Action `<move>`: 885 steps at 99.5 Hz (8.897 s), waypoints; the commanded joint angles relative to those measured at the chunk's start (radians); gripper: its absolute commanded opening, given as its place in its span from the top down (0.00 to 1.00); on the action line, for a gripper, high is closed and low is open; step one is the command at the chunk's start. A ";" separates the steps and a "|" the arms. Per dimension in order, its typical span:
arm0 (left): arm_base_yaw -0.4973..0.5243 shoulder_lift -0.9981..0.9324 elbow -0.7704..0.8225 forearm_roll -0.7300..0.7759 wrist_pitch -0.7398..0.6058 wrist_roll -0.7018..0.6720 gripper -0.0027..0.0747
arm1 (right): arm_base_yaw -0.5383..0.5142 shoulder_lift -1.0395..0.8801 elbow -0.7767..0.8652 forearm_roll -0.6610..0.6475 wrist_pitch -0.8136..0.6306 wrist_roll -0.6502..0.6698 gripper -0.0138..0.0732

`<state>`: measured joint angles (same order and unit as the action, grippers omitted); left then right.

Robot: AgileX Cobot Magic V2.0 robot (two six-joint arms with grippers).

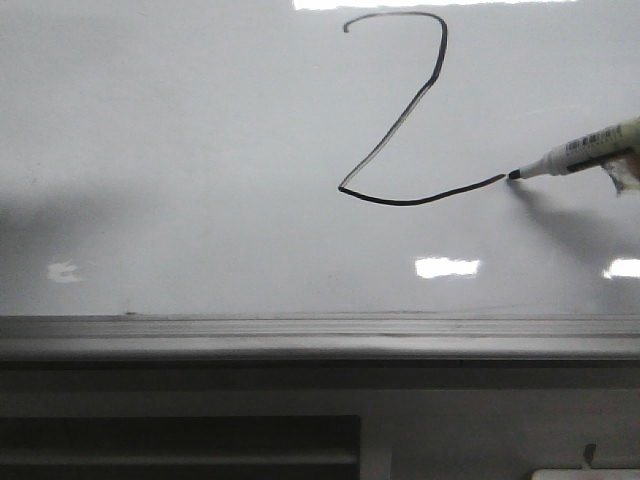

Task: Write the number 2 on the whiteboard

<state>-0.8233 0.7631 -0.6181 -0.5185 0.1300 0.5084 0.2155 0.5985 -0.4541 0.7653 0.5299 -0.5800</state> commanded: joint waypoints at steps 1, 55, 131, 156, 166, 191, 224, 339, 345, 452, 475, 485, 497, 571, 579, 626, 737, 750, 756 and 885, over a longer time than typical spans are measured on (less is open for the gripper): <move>-0.002 -0.005 -0.031 -0.016 -0.077 -0.010 0.99 | -0.002 -0.018 -0.053 0.041 0.023 -0.002 0.90; -0.180 0.163 -0.111 -0.012 -0.078 -0.008 0.62 | 0.083 0.202 -0.291 0.162 0.253 -0.176 0.90; -0.284 0.416 -0.200 -0.008 -0.073 0.113 0.49 | 0.091 0.249 -0.340 0.214 0.401 -0.294 0.90; -0.284 0.418 -0.200 -0.008 -0.073 0.121 0.65 | 0.091 0.249 -0.340 0.238 0.411 -0.319 0.90; -0.284 0.418 -0.200 -0.008 -0.073 0.121 0.84 | 0.091 0.249 -0.340 0.244 0.411 -0.319 0.90; -0.284 0.416 -0.200 -0.006 -0.073 0.122 0.99 | 0.091 0.249 -0.340 0.251 0.420 -0.317 0.60; -0.168 0.330 -0.159 -0.015 -0.087 0.036 0.99 | 0.061 0.177 -0.340 0.247 0.227 -0.300 0.36; -0.139 0.436 0.022 -0.380 -0.625 -0.044 0.91 | 0.023 0.094 -0.229 0.279 0.054 -0.282 0.36; -0.139 0.436 0.022 -0.380 -0.625 -0.044 0.54 | 0.023 0.094 -0.211 0.281 0.054 -0.282 0.36; -0.141 -0.372 0.312 -0.309 -0.378 0.283 0.99 | 0.023 -0.461 0.170 0.273 -0.191 -0.326 0.92; -0.141 -0.560 0.392 -0.309 -0.377 0.281 0.99 | 0.023 -0.604 0.266 0.273 -0.187 -0.326 0.92; -0.141 -0.597 0.403 -0.309 -0.377 0.281 0.99 | 0.023 -0.615 0.282 0.275 -0.210 -0.326 0.92; -0.141 -0.602 0.404 -0.320 -0.374 0.281 0.99 | 0.023 -0.615 0.287 0.277 -0.221 -0.326 0.92; -0.141 -0.602 0.406 -0.321 -0.374 0.281 0.99 | 0.023 -0.615 0.288 0.277 -0.215 -0.326 0.92; -0.116 -0.602 0.408 -0.217 -0.363 0.281 0.99 | 0.023 -0.615 0.288 0.277 -0.215 -0.326 0.92; 0.582 -0.689 0.511 0.397 -0.202 -0.381 0.99 | 0.023 -0.615 0.288 0.277 -0.215 -0.326 0.92; 0.816 -0.795 0.633 0.383 -0.121 -0.385 0.99 | 0.023 -0.615 0.288 0.277 -0.215 -0.326 0.92; 0.816 -0.795 0.633 0.383 -0.121 -0.385 0.99 | 0.023 -0.615 0.288 0.277 -0.215 -0.326 0.92; 0.816 -0.795 0.633 0.383 -0.121 -0.385 0.99 | 0.023 -0.615 0.288 0.277 -0.215 -0.326 0.92; 0.816 -0.795 0.633 0.383 -0.121 -0.385 0.99 | -0.222 -0.625 0.492 -0.781 -0.472 0.395 0.92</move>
<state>-0.0045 -0.0043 0.0000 -0.1268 0.0844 0.1344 0.0031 -0.0137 0.0122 0.0000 0.1328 -0.1863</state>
